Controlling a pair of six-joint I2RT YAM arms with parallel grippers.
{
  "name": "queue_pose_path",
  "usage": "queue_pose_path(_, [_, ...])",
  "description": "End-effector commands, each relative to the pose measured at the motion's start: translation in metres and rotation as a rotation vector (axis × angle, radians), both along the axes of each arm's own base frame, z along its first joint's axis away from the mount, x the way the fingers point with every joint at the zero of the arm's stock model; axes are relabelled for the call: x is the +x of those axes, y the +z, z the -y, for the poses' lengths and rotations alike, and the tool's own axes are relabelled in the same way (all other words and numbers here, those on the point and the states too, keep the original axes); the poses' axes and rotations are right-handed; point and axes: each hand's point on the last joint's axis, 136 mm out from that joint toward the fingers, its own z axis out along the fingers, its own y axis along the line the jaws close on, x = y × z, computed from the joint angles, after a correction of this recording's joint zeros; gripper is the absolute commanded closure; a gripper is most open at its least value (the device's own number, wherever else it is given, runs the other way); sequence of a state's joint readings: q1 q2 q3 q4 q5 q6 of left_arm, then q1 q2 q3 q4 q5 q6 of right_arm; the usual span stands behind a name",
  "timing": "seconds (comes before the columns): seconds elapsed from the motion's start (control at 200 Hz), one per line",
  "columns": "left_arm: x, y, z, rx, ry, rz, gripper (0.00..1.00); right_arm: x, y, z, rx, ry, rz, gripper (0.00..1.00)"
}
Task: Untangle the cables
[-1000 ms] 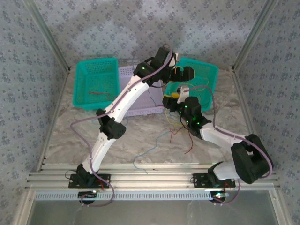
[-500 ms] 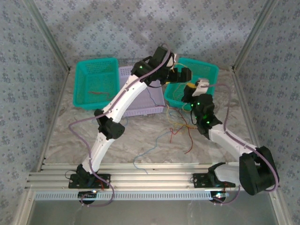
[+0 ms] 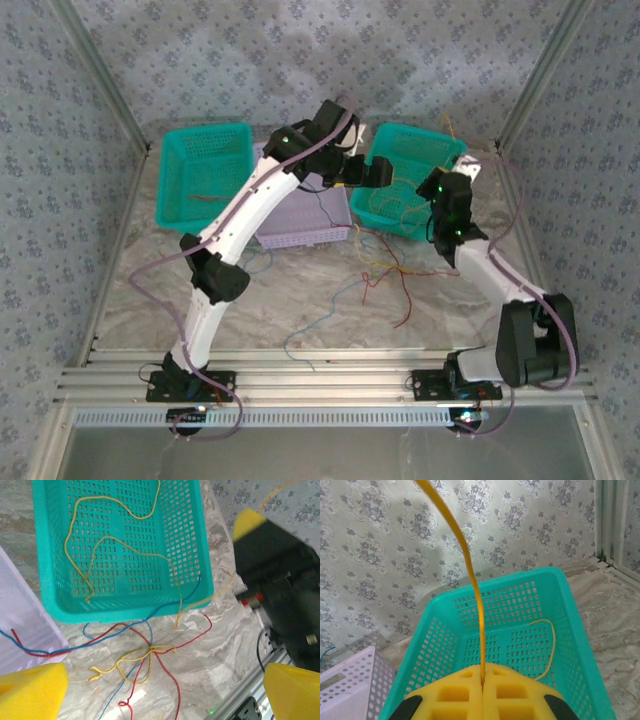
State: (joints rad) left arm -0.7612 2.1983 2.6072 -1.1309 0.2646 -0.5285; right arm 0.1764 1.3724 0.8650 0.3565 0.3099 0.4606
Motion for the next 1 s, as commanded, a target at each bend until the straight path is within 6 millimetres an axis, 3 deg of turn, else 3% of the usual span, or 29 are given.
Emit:
queue_pose_path(0.0, [-0.014, 0.018, -0.021, 0.026, -0.01, 0.033, 0.0, 0.022, -0.007, -0.002, 0.015, 0.017, -0.092, 1.0])
queue_pose_path(0.115, [-0.021, 0.014, -0.031, 0.038, -0.009, 0.038, 0.0, 0.045, -0.035, -0.013, -0.006, 0.063, -0.265, 0.99])
queue_pose_path(0.13, [-0.022, 0.015, -0.032, 0.038, -0.009, 0.039, 0.0, 0.051, -0.028, -0.014, -0.006, 0.07, -0.26, 0.99])
queue_pose_path(0.245, [-0.03, 0.014, -0.046, 0.056, -0.002, 0.053, 0.0, 0.066, -0.043, -0.013, -0.028, 0.064, -0.335, 0.97])
queue_pose_path(0.325, [-0.036, 0.015, -0.055, 0.061, 0.004, 0.071, 0.0, 0.072, -0.049, -0.016, -0.047, 0.083, -0.39, 0.82])
queue_pose_path(0.455, [-0.046, 0.017, -0.067, 0.062, 0.008, 0.085, 0.0, 0.07, -0.054, -0.023, -0.029, 0.109, -0.454, 0.68])
queue_pose_path(0.59, [-0.053, 0.017, -0.078, 0.068, 0.012, 0.094, 0.0, 0.057, -0.034, -0.027, 0.014, 0.125, -0.399, 0.51])
queue_pose_path(0.71, [-0.058, 0.022, -0.086, 0.054, 0.018, 0.101, 0.0, 0.043, -0.019, -0.024, 0.022, 0.126, -0.419, 0.5])
queue_pose_path(0.759, [-0.063, 0.011, -0.089, 0.067, 0.016, 0.081, 0.0, 0.034, -0.008, -0.026, 0.036, 0.141, -0.384, 0.49])
queue_pose_path(0.824, [-0.068, 0.009, -0.093, 0.057, 0.017, 0.077, 0.0, 0.018, 0.008, -0.039, 0.064, 0.214, -0.324, 0.49])
queue_pose_path(0.924, [-0.076, 0.003, -0.097, 0.037, 0.018, 0.073, 0.0, -0.015, 0.014, -0.065, 0.116, 0.338, -0.299, 0.48])
queue_pose_path(0.944, [-0.077, 0.001, -0.098, 0.033, 0.017, 0.072, 0.0, -0.024, 0.001, -0.072, 0.126, 0.37, -0.323, 0.48])
queue_pose_path(0.999, [-0.082, -0.005, -0.099, 0.02, 0.013, 0.07, 0.0, -0.046, -0.006, -0.091, 0.142, 0.457, -0.334, 0.48])
